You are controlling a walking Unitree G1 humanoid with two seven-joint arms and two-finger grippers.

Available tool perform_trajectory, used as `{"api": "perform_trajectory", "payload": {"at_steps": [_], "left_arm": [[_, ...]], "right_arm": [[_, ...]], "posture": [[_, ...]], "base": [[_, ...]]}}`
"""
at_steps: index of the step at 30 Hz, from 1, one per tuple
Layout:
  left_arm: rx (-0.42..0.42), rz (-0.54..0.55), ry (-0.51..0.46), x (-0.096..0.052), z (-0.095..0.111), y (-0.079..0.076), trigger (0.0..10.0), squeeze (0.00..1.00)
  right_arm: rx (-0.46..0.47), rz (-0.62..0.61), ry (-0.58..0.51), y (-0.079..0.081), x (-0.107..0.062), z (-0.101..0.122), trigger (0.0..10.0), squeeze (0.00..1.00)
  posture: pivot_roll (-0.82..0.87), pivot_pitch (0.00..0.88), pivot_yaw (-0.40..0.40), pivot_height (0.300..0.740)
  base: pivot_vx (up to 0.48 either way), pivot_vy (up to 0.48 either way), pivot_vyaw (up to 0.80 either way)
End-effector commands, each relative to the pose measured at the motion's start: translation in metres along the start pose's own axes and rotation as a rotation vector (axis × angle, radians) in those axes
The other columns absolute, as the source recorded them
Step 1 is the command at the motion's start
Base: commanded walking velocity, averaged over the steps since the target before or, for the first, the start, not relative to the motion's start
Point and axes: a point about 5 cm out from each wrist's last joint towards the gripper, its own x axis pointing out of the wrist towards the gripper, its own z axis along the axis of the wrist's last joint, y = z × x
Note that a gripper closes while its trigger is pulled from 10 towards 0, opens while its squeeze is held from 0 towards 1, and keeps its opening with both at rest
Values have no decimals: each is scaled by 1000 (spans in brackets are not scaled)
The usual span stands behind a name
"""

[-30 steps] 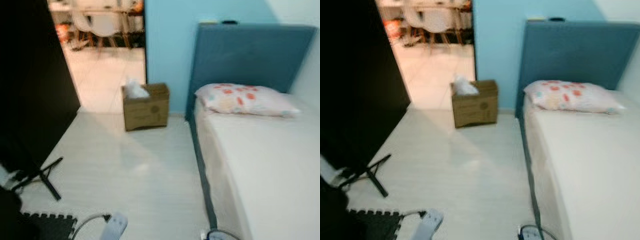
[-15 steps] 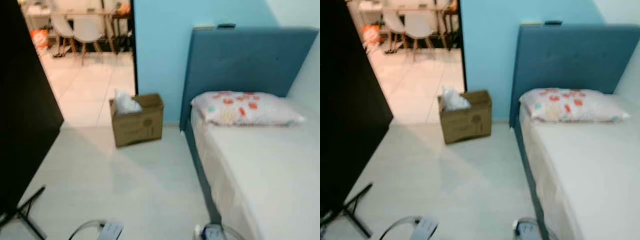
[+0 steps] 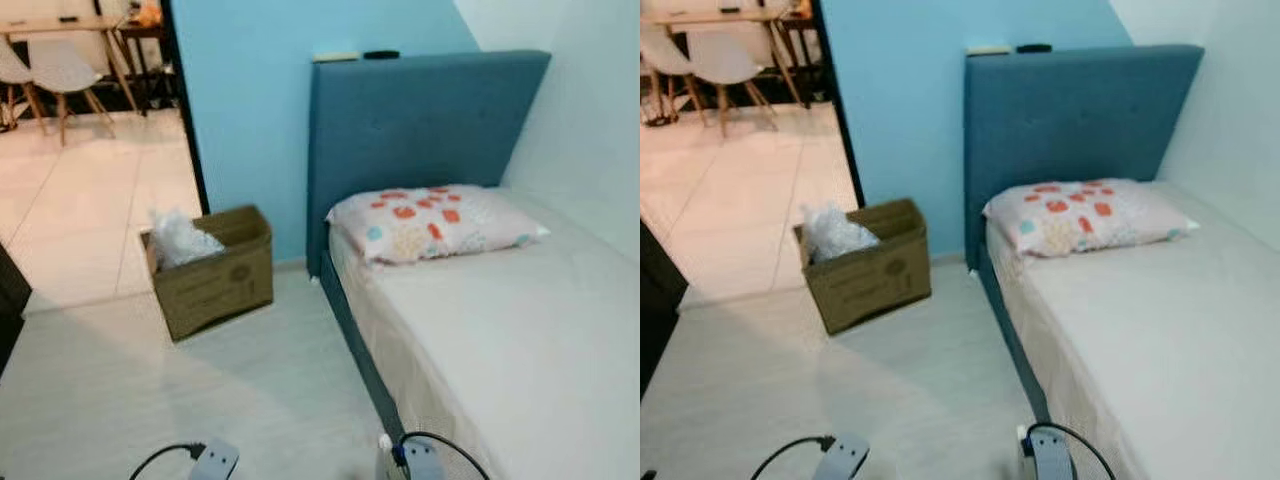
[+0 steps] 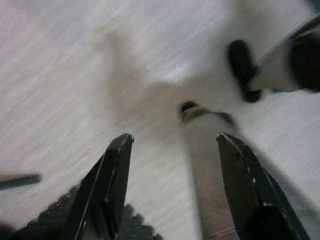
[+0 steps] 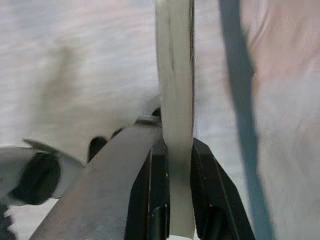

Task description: Clean up the room

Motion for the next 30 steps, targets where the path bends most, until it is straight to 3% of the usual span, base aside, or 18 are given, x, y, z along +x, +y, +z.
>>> {"api": "perform_trajectory", "payload": {"at_steps": [1, 30], "left_arm": [[-2, 7, 15, -1, -6, 1, 10000, 0], [-19, 11, -1, 0, -3, -2, 10000, 0]], "right_arm": [[4, 15, -57, 5, 2, 16, 10000, 0], [-34, 65, -162, 15, 5, 49, 10000, 0]], "posture": [[17, 0, -18, 727], [12, 0, -20, 727]], "base": [[480, 0, 0], [480, 0, 0]]}}
